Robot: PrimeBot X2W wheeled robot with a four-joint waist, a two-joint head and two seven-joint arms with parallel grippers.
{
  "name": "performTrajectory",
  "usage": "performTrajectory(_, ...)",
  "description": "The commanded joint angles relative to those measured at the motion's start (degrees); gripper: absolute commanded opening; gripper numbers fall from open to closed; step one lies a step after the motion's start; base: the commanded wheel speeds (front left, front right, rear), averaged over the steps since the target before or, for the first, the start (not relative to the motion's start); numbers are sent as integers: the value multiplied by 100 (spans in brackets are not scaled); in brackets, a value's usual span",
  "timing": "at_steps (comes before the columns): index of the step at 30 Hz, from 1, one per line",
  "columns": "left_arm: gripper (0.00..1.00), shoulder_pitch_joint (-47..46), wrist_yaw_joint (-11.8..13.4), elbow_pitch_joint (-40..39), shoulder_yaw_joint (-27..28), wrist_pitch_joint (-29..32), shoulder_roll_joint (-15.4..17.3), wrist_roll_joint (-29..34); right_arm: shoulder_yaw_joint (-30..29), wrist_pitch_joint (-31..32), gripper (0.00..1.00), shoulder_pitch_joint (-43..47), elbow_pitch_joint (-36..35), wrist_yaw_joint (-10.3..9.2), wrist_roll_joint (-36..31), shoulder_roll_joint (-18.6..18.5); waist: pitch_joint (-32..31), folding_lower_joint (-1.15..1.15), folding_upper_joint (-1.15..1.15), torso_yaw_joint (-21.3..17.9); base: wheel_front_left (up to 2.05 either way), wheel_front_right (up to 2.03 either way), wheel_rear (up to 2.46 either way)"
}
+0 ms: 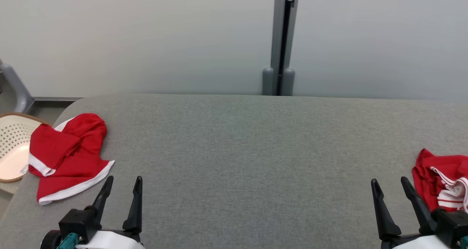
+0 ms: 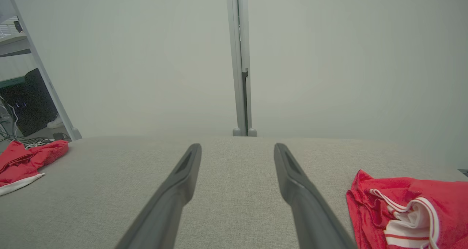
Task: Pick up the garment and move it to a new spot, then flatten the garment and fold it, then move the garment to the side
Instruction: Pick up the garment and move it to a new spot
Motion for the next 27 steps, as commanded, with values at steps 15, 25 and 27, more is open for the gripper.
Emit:
performTrajectory(15, 100, -614, 4, 194, 87, -183, 83, 70, 253, 163, 100, -84, -338, -5, -24, 42, 213, 0, 0, 1900, 0, 0, 0)
performTrajectory(25, 100, -624, 14, 183, 196, -216, 161, -30, 350, 162, 100, -148, -285, -5, -61, 62, 223, 0, 0, 2250, 0, 0, 0)
performTrajectory(27, 100, -637, 19, 187, 199, -221, 166, -37, 358, 173, 100, -152, -278, -5, -66, 62, 231, 0, 0, 2258, 0, 0, 0)
